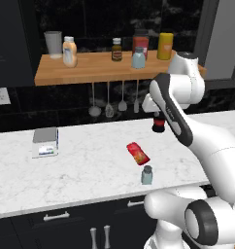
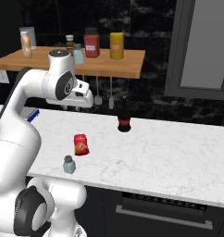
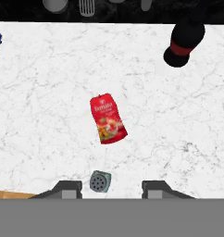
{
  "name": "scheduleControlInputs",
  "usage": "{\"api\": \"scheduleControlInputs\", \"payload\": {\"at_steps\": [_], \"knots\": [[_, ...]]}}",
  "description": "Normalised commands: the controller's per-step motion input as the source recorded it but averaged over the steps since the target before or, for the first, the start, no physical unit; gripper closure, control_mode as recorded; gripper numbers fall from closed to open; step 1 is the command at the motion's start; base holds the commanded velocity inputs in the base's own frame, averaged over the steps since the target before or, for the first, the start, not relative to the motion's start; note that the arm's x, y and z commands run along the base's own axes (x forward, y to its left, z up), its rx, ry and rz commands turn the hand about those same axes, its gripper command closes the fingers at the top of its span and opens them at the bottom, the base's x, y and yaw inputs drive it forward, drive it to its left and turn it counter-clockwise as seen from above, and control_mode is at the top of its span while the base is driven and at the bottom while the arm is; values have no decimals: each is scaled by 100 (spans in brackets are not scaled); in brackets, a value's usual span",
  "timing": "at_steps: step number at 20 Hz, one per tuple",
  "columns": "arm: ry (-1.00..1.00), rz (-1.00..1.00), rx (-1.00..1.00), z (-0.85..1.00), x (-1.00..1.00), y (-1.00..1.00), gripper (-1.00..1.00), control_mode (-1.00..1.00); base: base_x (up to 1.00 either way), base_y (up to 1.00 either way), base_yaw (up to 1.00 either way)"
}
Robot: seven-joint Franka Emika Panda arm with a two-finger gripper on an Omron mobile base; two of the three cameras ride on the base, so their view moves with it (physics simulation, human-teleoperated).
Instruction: Put the shaker and condiment bottle from the counter next to their counterparts in the cabinet.
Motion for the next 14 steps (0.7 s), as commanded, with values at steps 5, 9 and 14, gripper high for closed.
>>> {"api": "scheduleControlInputs", "payload": {"at_steps": [5,9,14], "knots": [[0,0,0,-1,-9,0,-100,-100,0,0,0],[-2,0,0,-7,-18,0,-100,-100,0,0,0],[-4,0,0,-12,-23,0,-100,-100,0,0,0]]}}
